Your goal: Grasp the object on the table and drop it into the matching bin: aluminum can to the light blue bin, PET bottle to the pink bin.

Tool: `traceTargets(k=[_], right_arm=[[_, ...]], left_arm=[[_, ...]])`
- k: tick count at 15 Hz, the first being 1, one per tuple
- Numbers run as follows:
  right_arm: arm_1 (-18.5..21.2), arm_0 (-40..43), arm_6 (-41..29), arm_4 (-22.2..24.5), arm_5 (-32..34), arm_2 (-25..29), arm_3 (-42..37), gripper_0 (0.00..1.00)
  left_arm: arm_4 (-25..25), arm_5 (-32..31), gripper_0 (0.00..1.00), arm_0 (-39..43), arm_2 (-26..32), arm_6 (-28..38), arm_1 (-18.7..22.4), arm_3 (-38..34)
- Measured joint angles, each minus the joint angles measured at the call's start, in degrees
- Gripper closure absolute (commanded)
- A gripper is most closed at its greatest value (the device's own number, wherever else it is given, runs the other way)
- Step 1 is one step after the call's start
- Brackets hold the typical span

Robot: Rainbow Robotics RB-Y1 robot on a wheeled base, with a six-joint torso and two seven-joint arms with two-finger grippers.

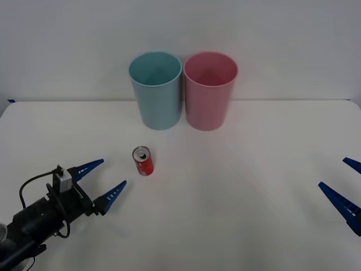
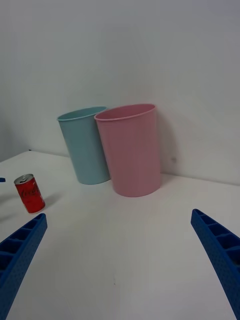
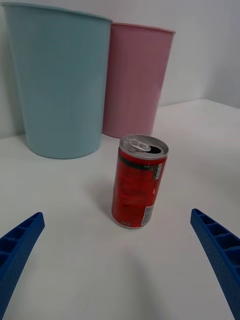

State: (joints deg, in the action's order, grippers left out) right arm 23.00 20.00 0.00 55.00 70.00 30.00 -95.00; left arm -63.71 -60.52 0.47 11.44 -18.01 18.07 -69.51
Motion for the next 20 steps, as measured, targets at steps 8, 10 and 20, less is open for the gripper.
traceTargets(k=[8, 10, 20], right_arm=[[0.0, 0.0, 0.0, 0.0, 0.0, 0.0, 0.0, 0.00], [0.0, 0.0, 0.0, 0.0, 0.0, 0.0, 0.0, 0.00], [0.0, 0.0, 0.0, 0.0, 0.0, 0.0, 0.0, 0.00]], left_arm=[[-5.3, 2.0, 0.00, -4.3, -0.2, 0.3, -4.8, 2.2], [-5.4, 2.0, 0.00, -6.7, -0.7, -0.4, -4.9, 5.4], [-5.8, 3.5, 0.00, -15.1, -3.2, -2.0, -5.4, 15.1]])
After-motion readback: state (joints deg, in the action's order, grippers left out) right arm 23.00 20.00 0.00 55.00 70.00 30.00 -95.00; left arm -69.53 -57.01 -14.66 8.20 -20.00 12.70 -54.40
